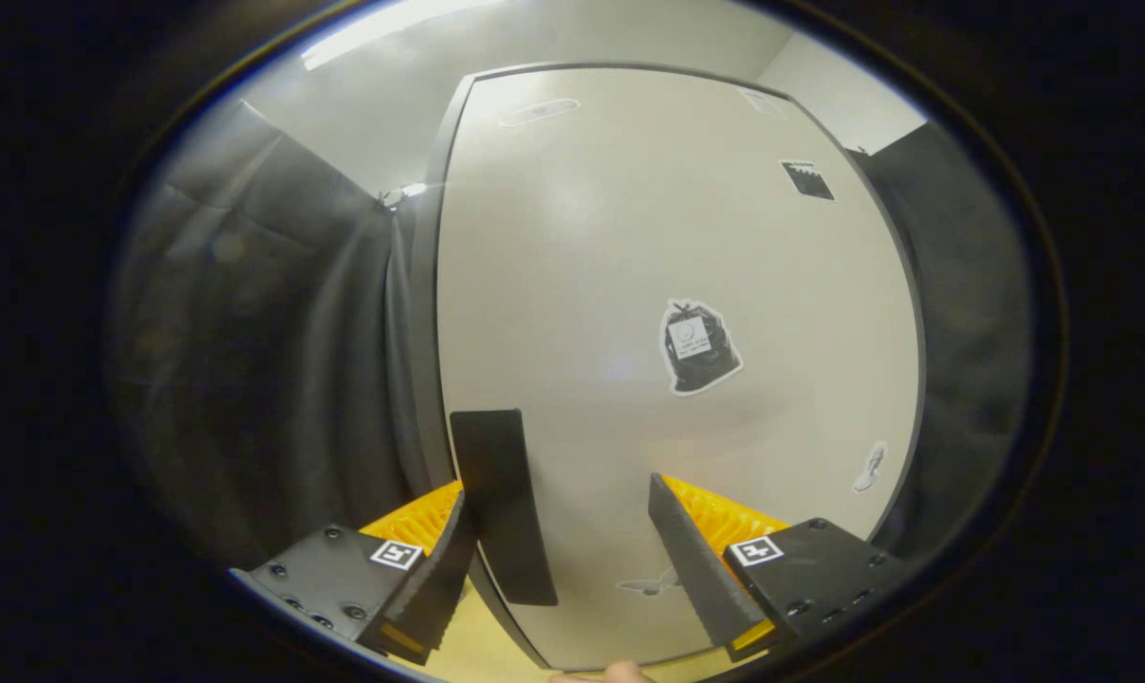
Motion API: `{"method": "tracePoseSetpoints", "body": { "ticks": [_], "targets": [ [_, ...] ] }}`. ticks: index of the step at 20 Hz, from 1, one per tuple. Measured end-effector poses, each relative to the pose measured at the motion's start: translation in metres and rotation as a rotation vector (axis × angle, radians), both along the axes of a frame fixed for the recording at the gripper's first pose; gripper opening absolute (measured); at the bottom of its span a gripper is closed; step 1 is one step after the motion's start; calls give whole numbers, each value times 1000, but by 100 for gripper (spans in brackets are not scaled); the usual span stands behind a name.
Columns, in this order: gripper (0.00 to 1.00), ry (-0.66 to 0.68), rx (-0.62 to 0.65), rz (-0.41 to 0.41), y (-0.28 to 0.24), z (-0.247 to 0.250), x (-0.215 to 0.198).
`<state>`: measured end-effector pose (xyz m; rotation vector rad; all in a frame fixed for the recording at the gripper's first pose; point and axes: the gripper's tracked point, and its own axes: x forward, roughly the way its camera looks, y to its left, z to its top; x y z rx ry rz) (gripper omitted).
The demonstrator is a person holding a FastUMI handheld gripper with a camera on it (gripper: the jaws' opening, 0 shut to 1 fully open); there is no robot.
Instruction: Open the shoe cabinet door, grab the shoes and put them into the shoe cabinet, then close the shoe cabinet door.
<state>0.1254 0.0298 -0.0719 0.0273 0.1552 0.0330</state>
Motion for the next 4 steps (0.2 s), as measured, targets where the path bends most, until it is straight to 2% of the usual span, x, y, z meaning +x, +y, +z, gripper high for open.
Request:
{"method": "tracePoseSetpoints", "body": {
  "ticks": [4],
  "targets": [
    [100, 15, 37, 40, 2, -4, -4]
  ]
}}
